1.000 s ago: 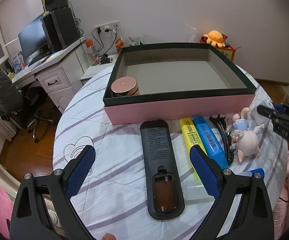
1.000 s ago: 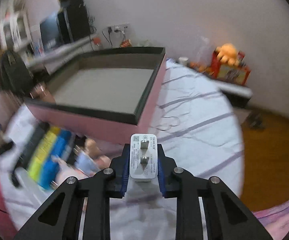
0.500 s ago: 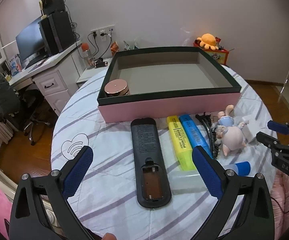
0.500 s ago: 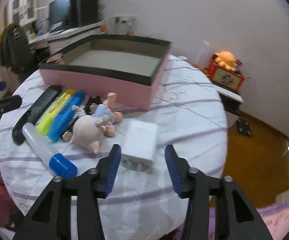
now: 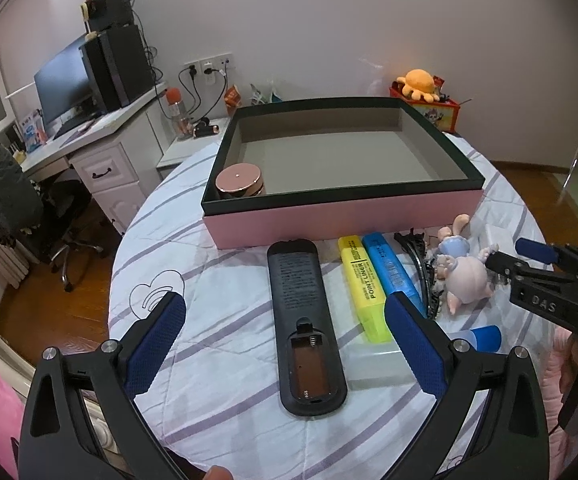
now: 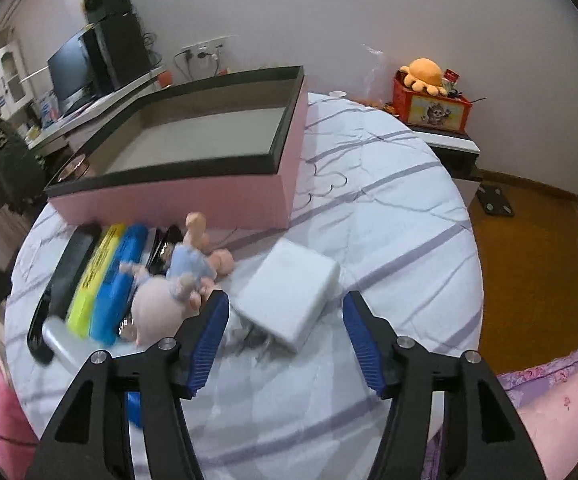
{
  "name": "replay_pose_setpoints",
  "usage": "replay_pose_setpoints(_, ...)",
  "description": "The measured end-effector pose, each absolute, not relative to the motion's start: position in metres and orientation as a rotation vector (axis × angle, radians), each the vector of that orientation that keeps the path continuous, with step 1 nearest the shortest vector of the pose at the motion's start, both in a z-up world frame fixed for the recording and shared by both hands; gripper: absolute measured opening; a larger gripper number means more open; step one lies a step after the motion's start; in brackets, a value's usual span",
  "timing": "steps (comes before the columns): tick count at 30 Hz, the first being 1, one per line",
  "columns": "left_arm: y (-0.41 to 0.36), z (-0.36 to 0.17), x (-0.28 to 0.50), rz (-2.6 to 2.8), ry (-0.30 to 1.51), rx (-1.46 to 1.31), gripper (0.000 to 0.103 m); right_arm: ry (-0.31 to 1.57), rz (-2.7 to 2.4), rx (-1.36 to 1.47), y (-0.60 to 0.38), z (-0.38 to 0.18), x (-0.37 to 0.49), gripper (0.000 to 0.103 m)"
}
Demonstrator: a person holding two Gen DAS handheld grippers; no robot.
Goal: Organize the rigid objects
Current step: 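Lift the adapter with the right gripper and carry it into the box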
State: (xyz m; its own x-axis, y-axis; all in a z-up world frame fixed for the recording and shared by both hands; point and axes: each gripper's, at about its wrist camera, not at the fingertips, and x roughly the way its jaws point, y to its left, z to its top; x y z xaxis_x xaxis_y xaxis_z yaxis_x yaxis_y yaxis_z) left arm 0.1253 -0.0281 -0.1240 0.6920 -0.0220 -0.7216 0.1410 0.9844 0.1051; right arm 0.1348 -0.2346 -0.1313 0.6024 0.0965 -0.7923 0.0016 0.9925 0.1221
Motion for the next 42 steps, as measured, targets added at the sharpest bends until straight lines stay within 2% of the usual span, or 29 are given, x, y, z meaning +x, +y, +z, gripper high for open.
replay_pose_setpoints(18, -0.024, -0.128, 0.144, -0.126, 0.812, 0.135, 0.101, 0.984, -0.022, 0.137, -0.237, -0.134, 0.148, 0.057)
replay_pose_setpoints(20, -0.023, -0.126, 0.145, -0.133, 0.808, 0.131, 0.101, 0.999, -0.018, 0.141, -0.238, -0.141, 0.150, 0.045)
replay_pose_setpoints(25, -0.018, -0.118, 0.152, -0.141, 0.780, 0.103, 0.101, 0.962, 0.003, 0.143, -0.238, -0.129, 0.144, 0.041)
replay_pose_setpoints(29, -0.011, -0.108, 0.163, -0.138, 0.752, 0.073, 0.101, 0.900, 0.025, 0.115, -0.231, -0.097, 0.149, 0.041)
replay_pose_setpoints(36, 0.002, -0.099, 0.180, -0.131, 0.716, 0.029, 0.101, 0.828, 0.096, 0.085, -0.207, -0.050, 0.205, 0.041)
replay_pose_setpoints(42, 0.017, -0.106, 0.193, -0.101, 0.733, 0.005, 0.101, 0.939, 0.124, 0.103, -0.189, -0.079, 0.280, 0.041)
